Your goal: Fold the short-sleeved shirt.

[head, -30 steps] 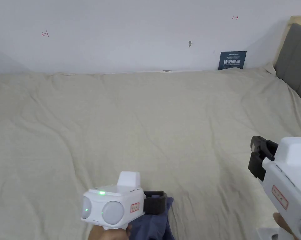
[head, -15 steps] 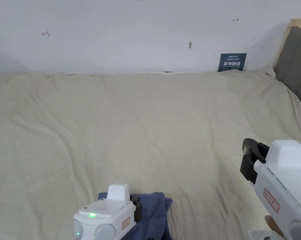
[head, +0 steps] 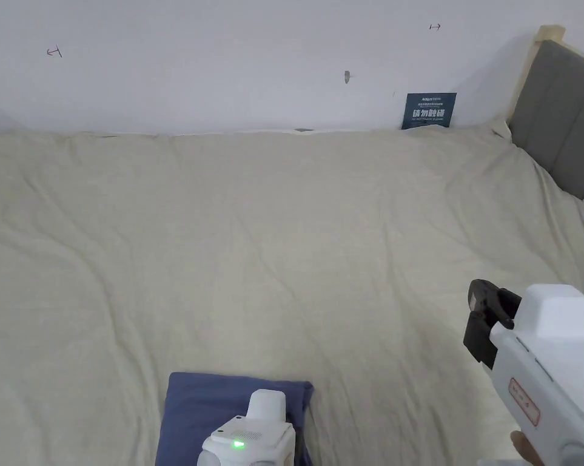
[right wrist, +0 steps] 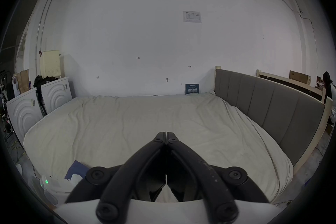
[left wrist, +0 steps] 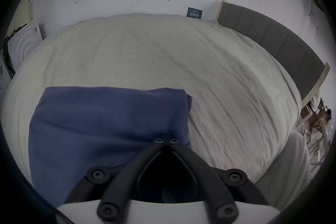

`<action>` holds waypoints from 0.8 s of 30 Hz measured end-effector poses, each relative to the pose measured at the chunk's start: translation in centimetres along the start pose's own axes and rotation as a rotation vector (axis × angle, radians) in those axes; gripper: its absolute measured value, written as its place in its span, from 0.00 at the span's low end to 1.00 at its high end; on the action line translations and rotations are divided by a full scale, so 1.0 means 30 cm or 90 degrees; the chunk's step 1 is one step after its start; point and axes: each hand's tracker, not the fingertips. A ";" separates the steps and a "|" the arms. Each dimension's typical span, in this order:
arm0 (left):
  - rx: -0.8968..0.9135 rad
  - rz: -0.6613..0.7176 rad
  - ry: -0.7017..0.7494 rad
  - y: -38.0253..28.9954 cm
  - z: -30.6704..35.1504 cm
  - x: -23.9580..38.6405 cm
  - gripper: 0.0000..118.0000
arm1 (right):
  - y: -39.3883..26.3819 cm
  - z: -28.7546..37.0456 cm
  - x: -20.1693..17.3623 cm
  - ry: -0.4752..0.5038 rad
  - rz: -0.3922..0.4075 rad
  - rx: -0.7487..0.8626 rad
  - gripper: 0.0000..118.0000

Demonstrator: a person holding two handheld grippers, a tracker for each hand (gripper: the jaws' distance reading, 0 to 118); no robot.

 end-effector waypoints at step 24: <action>0.424 -0.024 0.123 0.384 0.775 -0.324 0.00 | 0.098 0.071 -0.185 0.035 0.026 0.094 0.02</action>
